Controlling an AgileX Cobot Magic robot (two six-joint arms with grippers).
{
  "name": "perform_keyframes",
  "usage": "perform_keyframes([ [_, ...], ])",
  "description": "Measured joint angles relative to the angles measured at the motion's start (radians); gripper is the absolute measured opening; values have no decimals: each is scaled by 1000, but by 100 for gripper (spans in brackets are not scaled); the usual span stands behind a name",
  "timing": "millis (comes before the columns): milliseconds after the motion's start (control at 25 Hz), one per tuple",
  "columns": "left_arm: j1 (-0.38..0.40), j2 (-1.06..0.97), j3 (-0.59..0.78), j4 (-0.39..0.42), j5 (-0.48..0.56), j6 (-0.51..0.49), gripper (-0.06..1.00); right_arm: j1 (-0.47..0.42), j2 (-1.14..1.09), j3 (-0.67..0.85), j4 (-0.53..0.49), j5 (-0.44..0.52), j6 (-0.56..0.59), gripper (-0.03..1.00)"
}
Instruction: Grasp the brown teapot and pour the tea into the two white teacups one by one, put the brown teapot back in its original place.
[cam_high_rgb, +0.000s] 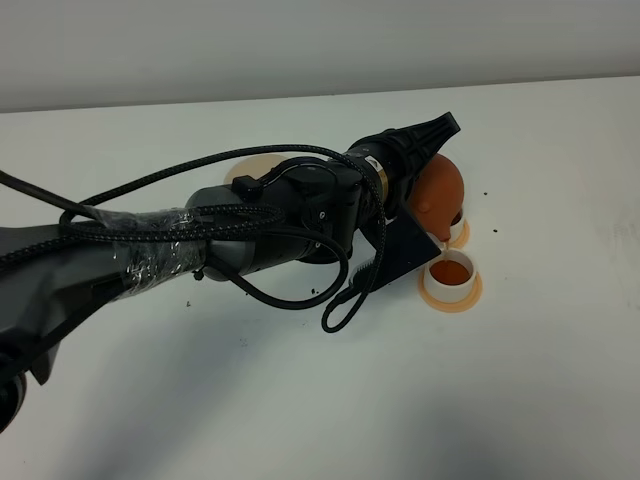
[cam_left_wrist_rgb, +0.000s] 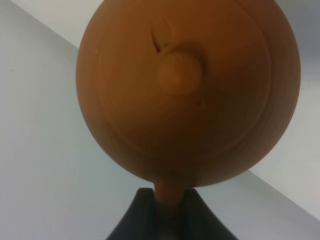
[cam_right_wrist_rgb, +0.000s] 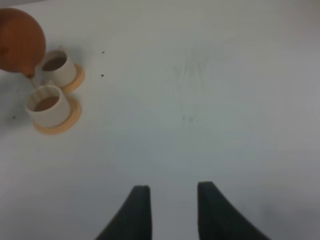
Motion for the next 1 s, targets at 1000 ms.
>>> perform_keyframes([
  [1000,0,0,0,77,-12,1,12,0,0,0,0,0,0,24],
])
